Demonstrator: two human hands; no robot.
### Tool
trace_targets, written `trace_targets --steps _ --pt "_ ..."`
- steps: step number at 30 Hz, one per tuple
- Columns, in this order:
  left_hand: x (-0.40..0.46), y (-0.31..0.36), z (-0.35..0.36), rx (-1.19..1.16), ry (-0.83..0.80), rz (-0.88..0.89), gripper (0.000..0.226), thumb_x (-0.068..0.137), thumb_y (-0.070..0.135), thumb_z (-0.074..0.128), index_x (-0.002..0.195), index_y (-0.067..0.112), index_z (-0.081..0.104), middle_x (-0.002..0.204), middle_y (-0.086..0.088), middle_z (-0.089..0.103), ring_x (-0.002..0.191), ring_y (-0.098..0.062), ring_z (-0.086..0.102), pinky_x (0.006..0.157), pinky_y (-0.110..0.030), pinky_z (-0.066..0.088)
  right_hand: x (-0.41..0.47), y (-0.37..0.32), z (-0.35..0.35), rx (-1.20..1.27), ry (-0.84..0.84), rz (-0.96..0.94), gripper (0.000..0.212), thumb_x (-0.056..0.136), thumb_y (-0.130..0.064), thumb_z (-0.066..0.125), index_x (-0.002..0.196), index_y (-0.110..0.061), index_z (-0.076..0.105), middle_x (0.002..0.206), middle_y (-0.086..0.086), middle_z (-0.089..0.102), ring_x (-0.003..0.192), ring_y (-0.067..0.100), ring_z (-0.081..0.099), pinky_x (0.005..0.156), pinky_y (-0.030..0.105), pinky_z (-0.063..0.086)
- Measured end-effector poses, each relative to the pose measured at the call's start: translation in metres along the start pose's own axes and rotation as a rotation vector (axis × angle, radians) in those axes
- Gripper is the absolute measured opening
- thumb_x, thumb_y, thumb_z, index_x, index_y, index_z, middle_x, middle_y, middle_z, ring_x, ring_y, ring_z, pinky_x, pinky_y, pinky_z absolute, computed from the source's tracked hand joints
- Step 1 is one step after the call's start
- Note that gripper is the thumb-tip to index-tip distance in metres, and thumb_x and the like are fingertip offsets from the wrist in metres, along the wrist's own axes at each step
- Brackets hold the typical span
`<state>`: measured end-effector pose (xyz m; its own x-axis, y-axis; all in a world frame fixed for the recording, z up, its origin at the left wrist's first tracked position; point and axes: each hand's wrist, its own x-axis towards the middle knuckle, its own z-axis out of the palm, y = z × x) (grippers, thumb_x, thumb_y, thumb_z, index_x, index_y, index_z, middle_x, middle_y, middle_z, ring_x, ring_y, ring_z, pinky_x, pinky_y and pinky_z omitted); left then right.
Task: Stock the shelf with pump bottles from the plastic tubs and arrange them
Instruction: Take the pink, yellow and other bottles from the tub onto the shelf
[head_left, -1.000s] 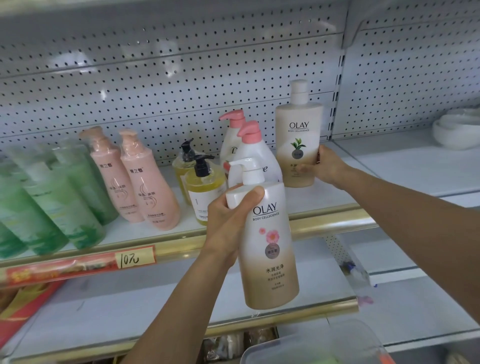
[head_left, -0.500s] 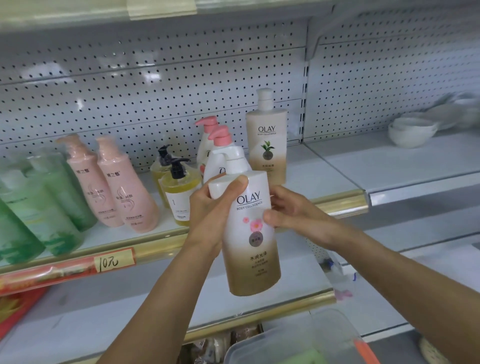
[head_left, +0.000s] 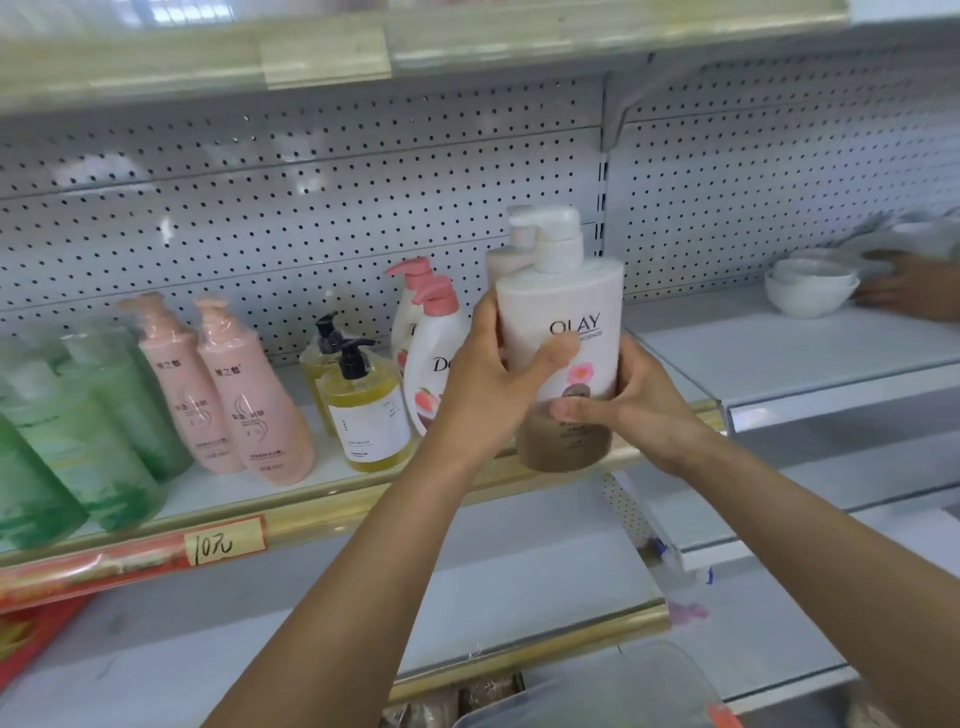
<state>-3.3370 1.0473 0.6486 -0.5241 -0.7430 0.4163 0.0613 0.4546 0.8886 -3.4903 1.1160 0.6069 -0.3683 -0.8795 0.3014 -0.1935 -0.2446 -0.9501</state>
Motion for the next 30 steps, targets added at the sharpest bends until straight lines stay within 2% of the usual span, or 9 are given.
trace_targets --steps 3,6,8,10,13,15,18,24,30 --pt "-0.005 -0.014 0.008 0.030 -0.067 -0.018 0.068 0.070 0.053 0.074 0.127 0.052 0.037 0.123 0.024 0.058 0.113 0.002 0.059 0.097 -0.036 0.052 0.018 -0.003 -0.007 -0.009 0.030 -0.019 0.081 0.052 -0.016 0.088 0.124 -0.020 0.052 0.113 -0.006 0.071 0.104 0.011 0.068 0.085 0.030 0.056" --pt "-0.004 -0.028 0.016 -0.002 -0.077 -0.049 0.064 0.076 0.044 0.074 0.119 0.065 0.032 0.126 0.028 0.055 0.120 0.000 0.056 0.102 -0.039 0.049 0.035 -0.001 -0.012 -0.051 0.009 -0.007 0.076 0.057 -0.014 0.085 0.124 -0.023 0.051 0.114 -0.007 0.069 0.104 0.009 0.067 0.086 0.030 0.055" --pt "0.000 -0.036 0.018 0.005 -0.083 -0.055 0.067 0.077 0.041 0.073 0.126 0.060 0.032 0.132 0.019 0.056 0.123 -0.004 0.055 0.104 -0.042 0.047 0.044 0.005 -0.014 -0.074 0.014 0.007 0.076 0.056 -0.014 0.086 0.123 -0.023 0.052 0.114 -0.005 0.069 0.105 0.011 0.066 0.090 0.033 0.055" --pt "0.004 -0.041 0.018 0.031 -0.087 -0.063 0.071 0.076 0.041 0.073 0.135 0.045 0.033 0.134 0.014 0.056 0.123 -0.006 0.055 0.104 -0.044 0.047 0.051 0.014 -0.016 -0.074 0.020 0.013 0.079 0.052 -0.015 0.087 0.124 -0.022 0.053 0.115 -0.003 0.069 0.106 0.016 0.066 0.091 0.036 0.054" --pt "0.006 -0.040 0.015 0.167 -0.041 -0.036 0.067 0.081 0.041 0.071 0.138 0.033 0.037 0.134 0.011 0.052 0.113 0.004 0.053 0.097 -0.040 0.052 0.060 0.025 -0.016 -0.028 0.034 0.036 0.081 0.051 -0.011 0.088 0.124 -0.019 0.053 0.114 0.001 0.069 0.108 0.021 0.066 0.088 0.035 0.055" --pt "0.008 -0.036 0.010 0.317 0.019 0.004 0.069 0.085 0.043 0.070 0.143 0.030 0.036 0.138 0.010 0.046 0.109 0.004 0.051 0.094 -0.036 0.052 0.066 0.031 -0.014 0.018 0.036 0.047 0.083 0.051 -0.008 0.087 0.126 -0.016 0.053 0.115 0.002 0.070 0.108 0.020 0.066 0.086 0.034 0.055" --pt "0.013 -0.034 0.002 0.478 0.063 0.059 0.070 0.086 0.042 0.067 0.146 0.026 0.034 0.138 0.007 0.043 0.122 -0.009 0.045 0.098 -0.039 0.048 0.071 0.038 -0.012 0.059 0.006 0.067 0.083 0.052 -0.005 0.087 0.127 -0.018 0.053 0.116 0.001 0.070 0.108 0.019 0.066 0.086 0.033 0.054" --pt "0.012 -0.044 -0.005 0.640 0.014 0.090 0.063 0.089 0.039 0.063 0.145 0.022 0.039 0.139 0.002 0.043 0.127 -0.014 0.042 0.096 -0.023 0.036 0.077 0.046 -0.016 0.051 -0.047 0.109 0.079 0.059 0.000 0.087 0.127 -0.021 0.053 0.117 0.001 0.070 0.111 0.022 0.065 0.092 0.036 0.053" --pt "0.002 -0.051 -0.008 0.605 0.001 0.061 0.055 0.090 0.037 0.064 0.140 0.025 0.045 0.135 0.003 0.046 0.128 -0.014 0.043 0.102 -0.037 0.045 0.072 0.040 -0.015 -0.129 -0.023 0.162 0.080 0.063 -0.017 0.089 0.131 -0.022 0.047 0.118 -0.005 0.067 0.110 0.014 0.063 0.095 0.034 0.051"
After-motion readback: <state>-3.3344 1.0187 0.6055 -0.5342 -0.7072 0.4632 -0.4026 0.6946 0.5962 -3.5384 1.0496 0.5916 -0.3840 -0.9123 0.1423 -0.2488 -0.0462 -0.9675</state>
